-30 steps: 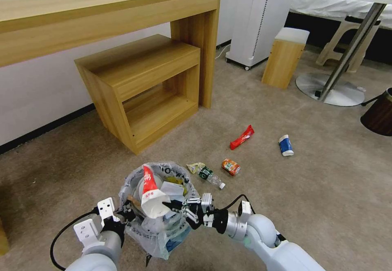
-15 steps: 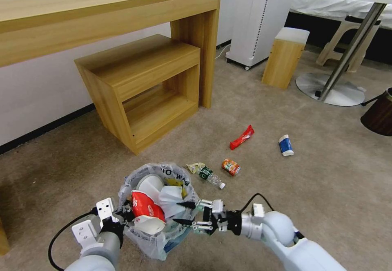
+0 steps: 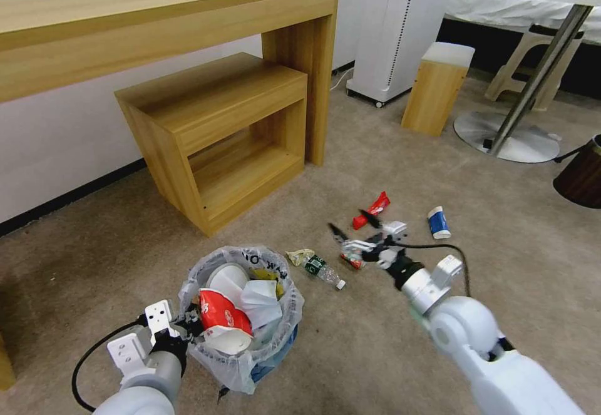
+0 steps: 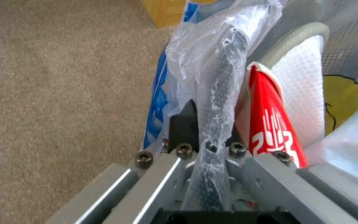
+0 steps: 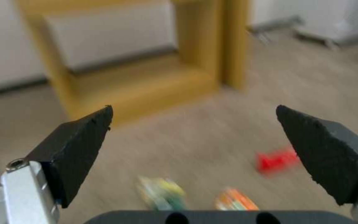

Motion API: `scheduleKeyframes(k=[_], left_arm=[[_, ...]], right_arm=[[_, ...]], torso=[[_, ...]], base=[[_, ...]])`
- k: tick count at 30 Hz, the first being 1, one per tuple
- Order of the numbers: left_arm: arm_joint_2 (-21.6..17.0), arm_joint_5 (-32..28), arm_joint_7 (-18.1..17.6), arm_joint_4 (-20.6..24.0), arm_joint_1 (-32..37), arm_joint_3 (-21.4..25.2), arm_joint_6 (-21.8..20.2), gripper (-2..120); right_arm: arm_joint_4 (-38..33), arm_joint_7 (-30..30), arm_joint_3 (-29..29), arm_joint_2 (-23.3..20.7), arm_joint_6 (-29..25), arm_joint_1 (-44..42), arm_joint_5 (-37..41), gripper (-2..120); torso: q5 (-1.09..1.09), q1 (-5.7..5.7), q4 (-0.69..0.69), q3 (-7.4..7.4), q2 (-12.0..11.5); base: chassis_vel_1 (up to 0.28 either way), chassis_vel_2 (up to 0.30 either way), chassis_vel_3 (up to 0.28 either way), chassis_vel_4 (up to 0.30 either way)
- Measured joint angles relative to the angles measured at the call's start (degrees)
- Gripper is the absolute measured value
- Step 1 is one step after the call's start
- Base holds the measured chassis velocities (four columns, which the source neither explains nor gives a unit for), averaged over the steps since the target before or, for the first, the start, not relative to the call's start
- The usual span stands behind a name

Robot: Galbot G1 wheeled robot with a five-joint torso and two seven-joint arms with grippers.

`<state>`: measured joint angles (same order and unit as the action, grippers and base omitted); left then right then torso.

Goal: Pick up the trash bin and place the garbage on the floor into it.

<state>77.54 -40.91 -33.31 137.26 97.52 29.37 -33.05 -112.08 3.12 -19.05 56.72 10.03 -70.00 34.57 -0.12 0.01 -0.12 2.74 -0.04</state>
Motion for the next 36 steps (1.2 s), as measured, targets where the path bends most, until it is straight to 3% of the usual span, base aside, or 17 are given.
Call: scheduleKeyframes(k=[4,17,26,36], left_arm=[[-0.68,-0.9,0.15,0.15,-0.28,0.65,0.02,0],[-1.93,-0.81,0.66,0.52,0.63,1.62,0.02,0],[-2.35,-0.13,0.38,-0.12,0.95,3.0,0.01,0],[-0.93,1.46,0.46,-0.48,1.4,2.39,0.07,0]], right_arm=[[2.65,-1.53,-3.67,-0.68,5.49,-1.98,-0.79,100],[9.4,-2.31,-1.79,1.68,9.21,1.67,-1.83,100],[17.74,7.44,2.58,5.1,7.29,5.88,-7.41,100],[27.54,9.03,6.22,10.65,5.18,11.1,-10.45,100]], torso=[[0.02,0.0,0.0,0.0,0.0],[0.01,0.0,0.0,0.0,0.0],[-0.01,0.0,0.0,0.01,0.0],[-0.01,0.0,0.0,0.01,0.0]], base=[[0.0,0.0,0.0,0.0],[0.0,0.0,0.0,0.0],[0.0,0.0,0.0,0.0],[0.0,0.0,0.0,0.0]])
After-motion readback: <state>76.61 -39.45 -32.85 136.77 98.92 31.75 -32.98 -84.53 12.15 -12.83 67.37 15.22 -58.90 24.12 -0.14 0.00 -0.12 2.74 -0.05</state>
